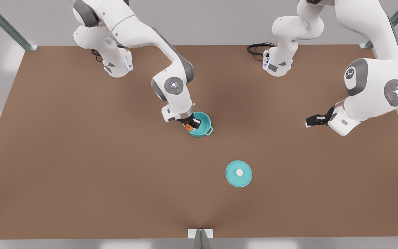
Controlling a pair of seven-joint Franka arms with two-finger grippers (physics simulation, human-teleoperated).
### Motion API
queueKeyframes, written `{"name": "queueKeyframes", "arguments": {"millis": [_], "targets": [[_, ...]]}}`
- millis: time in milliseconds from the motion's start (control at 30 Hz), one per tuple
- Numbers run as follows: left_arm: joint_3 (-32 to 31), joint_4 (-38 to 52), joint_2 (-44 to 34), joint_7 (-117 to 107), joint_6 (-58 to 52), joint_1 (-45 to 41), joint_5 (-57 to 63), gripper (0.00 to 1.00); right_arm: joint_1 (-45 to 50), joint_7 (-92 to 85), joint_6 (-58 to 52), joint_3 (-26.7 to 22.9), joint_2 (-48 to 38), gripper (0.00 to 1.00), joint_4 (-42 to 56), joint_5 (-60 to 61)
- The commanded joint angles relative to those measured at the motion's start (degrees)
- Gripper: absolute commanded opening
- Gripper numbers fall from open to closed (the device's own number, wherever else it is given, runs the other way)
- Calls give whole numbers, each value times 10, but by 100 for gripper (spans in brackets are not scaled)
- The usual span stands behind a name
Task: Open the pot lid and put the potato into the pot
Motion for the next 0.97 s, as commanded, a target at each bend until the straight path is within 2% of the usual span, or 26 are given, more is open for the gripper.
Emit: {"name": "queueKeyframes", "arguments": {"millis": [0,167,367,400,433,567,600,633,667,700,733,767,800,833,933], "targets": [[0,0,-1,34,-1,0,0,100,13,275,-35,0,16,47,10,-2],[0,1,-1,34,-1,0,0,100,39,285,9,0,74,47,2,-3],[0,1,-1,33,-1,0,0,100,39,287,18,-1,79,47,4,-2],[0,7,2,33,1,-1,1,100,39,288,18,-1,79,52,5,-2],[0,20,11,34,1,-3,4,100,39,284,18,-1,79,100,6,-3],[-1,20,11,33,1,-3,4,100,39,284,14,-2,79,100,7,-3],[-1,20,11,33,1,-3,4,100,36,282,-2,-12,67,100,15,-3],[-1,20,11,33,1,-3,3,100,24,259,-65,-48,43,100,44,-8],[-1,20,11,33,1,-3,3,100,-46,147,-179,-75,15,100,106,-4],[-1,20,12,33,1,-3,3,100,-127,53,-271,-78,6,100,161,-11],[-1,20,11,33,1,-3,3,100,-241,-130,-332,-75,-4,100,203,-13],[-1,20,11,34,1,-3,3,100,-328,-360,-331,-73,-23,100,192,-45],[-1,20,11,35,1,-3,3,100,-380,-589,-281,-72,-48,100,140,-75],[-1,20,11,36,1,-3,3,100,-402,-649,-231,-72,-57,100,111,-83],[-1,20,11,36,1,-3,3,100,-402,-625,-282,-71,-56,100,139,-74]]}}
